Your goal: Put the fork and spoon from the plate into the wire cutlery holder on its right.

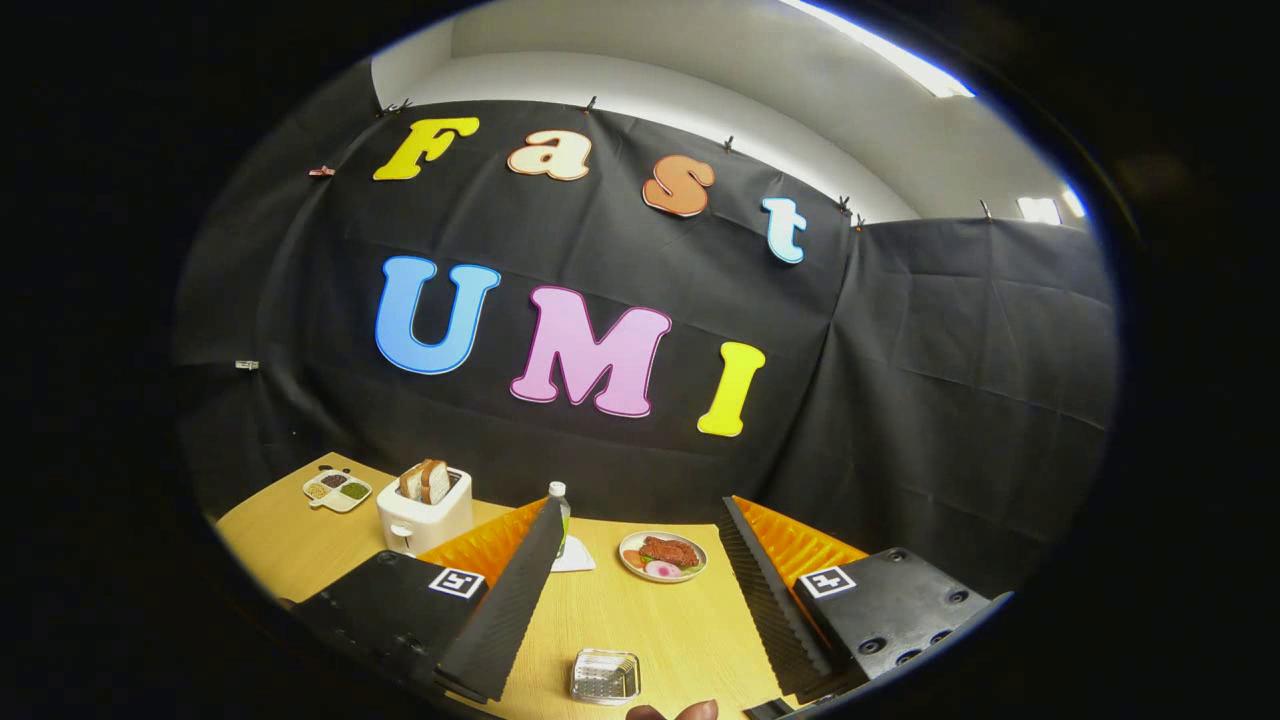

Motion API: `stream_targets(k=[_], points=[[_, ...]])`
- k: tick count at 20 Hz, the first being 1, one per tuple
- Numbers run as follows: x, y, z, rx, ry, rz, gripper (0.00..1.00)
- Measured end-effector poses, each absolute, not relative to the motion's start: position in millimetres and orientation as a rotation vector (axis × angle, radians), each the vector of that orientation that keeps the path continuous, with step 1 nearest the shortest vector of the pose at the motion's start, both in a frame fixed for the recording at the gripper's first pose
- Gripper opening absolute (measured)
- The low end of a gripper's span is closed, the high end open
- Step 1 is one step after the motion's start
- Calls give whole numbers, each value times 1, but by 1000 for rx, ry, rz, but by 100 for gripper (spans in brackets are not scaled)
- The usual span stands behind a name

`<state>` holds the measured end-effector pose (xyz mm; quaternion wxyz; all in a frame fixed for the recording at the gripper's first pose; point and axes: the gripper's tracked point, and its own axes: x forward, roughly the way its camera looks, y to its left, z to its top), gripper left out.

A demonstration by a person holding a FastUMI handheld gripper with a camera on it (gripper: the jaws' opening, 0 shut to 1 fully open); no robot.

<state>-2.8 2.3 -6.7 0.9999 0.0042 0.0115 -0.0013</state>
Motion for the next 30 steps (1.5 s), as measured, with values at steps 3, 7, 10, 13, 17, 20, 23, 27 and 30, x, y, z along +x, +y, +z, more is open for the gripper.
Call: stream_targets(k=[3,7,10,13,17,20,23,27,30], points=[[-4,6,-8,14,35,4,98],[-10,37,-30,25,118,89,98],[-20,81,-55,51,216,214,98],[-36,125,-84,54,332,348,98],[-68,189,-132,83,528,555,97],[-91,220,-169,80,684,647,97],[-107,236,-200,18,801,680,96],[-123,267,-234,-40,908,735,91],[-134,284,-262,-88,993,753,87]])
